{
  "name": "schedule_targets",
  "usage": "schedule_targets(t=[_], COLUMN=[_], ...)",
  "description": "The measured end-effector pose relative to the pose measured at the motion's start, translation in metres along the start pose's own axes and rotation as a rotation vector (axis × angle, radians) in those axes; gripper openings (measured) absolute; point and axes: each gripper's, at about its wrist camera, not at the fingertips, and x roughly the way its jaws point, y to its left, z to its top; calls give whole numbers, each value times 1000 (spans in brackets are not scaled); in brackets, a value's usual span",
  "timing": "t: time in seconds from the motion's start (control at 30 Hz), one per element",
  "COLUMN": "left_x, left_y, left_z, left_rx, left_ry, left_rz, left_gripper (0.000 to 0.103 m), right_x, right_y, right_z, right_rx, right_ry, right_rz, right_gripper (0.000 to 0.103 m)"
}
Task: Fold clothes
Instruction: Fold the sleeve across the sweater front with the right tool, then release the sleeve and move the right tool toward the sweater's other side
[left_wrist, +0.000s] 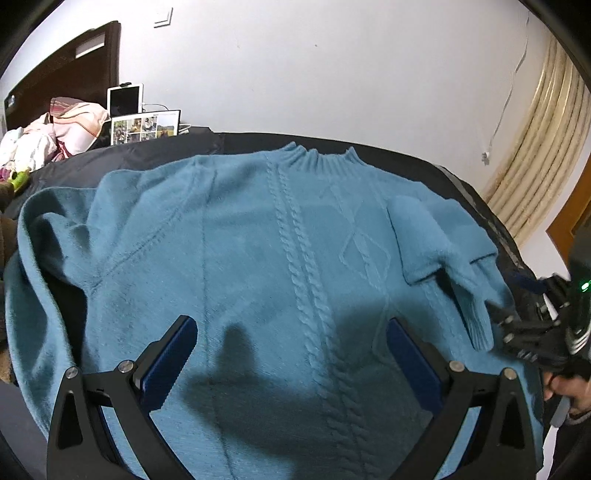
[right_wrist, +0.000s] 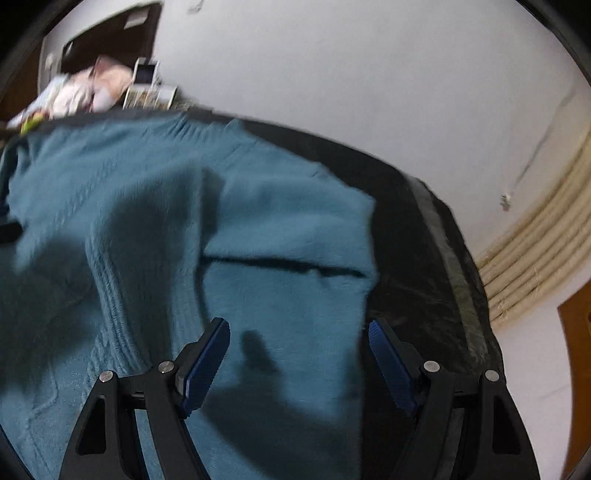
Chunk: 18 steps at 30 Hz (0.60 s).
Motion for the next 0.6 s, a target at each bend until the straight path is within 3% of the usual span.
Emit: schedule_targets(t=[0.1,0.23,0.3,0.5,0.6], left_x=[-2,1,2,1,0], left_y=[4,8,7,3,0], left_z=[0,2,1,0,0], left_rx=[-9,-22,-23,-5,10], left_ry=[-3,2,5,-2,-7], left_rz=[2,10,11,4,2], left_gripper=[103,103,103,103,103], right_x=[4,-8,-11,12,17], right_y=[16,9,-1,-19,-19], right_z=[7,15,18,15,12], right_rx=[-21,118,187,307,327], right_ry=[4,-40,-60,-2,24], right_rz=[68,476,580,597,539], right_gripper=[80,80,80,80,80])
